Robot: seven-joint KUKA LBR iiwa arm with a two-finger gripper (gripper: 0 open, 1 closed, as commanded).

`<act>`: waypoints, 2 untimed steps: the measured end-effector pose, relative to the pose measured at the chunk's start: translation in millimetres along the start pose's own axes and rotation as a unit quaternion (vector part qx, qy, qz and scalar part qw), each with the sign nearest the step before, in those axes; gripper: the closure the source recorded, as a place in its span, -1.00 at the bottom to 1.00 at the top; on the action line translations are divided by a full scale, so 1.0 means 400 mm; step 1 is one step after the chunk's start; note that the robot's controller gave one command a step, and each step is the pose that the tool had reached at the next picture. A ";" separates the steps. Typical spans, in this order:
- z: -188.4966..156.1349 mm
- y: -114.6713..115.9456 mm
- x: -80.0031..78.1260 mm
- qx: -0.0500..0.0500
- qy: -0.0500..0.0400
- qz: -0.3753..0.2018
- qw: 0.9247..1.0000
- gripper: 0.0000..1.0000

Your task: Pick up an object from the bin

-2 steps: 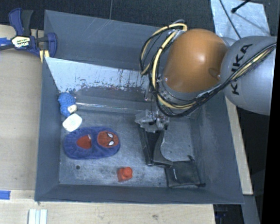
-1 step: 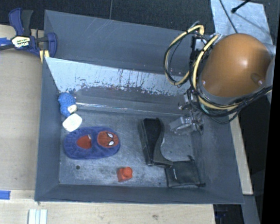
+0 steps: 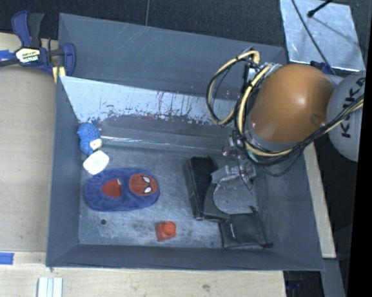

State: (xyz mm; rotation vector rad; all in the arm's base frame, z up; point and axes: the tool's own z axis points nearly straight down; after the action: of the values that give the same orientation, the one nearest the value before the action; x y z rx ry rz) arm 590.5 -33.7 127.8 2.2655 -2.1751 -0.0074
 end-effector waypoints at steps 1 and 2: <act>-0.307 0.014 0.002 0.007 0.001 0.000 1.000 1.00; -0.105 0.108 -0.049 -0.001 0.000 0.077 0.997 1.00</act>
Offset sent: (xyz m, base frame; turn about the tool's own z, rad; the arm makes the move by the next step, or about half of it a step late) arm -0.0073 -0.0012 0.1176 -0.0023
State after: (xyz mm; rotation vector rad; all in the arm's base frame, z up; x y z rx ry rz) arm 546.5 -16.0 169.9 2.0910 -2.3409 -0.0091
